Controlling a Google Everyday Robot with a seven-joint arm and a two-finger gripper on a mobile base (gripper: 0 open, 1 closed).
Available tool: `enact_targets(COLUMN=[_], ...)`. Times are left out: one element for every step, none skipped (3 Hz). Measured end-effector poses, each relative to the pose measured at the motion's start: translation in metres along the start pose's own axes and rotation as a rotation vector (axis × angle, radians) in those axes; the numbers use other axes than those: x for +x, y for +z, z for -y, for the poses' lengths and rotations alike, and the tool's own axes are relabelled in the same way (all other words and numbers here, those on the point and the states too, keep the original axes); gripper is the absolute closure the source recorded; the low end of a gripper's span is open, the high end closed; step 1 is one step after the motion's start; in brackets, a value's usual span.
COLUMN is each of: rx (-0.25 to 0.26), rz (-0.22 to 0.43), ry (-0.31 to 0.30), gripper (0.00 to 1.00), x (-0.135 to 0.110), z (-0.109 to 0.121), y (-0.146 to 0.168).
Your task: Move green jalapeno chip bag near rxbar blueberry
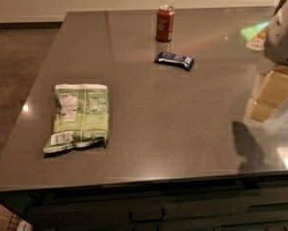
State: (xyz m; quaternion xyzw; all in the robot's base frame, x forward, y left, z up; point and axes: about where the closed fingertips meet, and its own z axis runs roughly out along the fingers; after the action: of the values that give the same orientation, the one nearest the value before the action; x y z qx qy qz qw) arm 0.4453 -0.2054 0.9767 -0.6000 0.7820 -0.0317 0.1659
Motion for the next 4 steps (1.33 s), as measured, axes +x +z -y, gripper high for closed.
enact_targets(rx=[0.005, 0.003, -0.011, -0.054], rz=[0.032, 0.064, 0.092, 0.115], ry=[0.003, 0.001, 0.005, -0.010], gripper=[0.00, 0.00, 0.00, 0.00], x=[-0.032, -0.071, -0.108, -0.149], z=[0.006, 0.005, 0.000, -0.015], y=[0.011, 0.031, 0.059, 0.093])
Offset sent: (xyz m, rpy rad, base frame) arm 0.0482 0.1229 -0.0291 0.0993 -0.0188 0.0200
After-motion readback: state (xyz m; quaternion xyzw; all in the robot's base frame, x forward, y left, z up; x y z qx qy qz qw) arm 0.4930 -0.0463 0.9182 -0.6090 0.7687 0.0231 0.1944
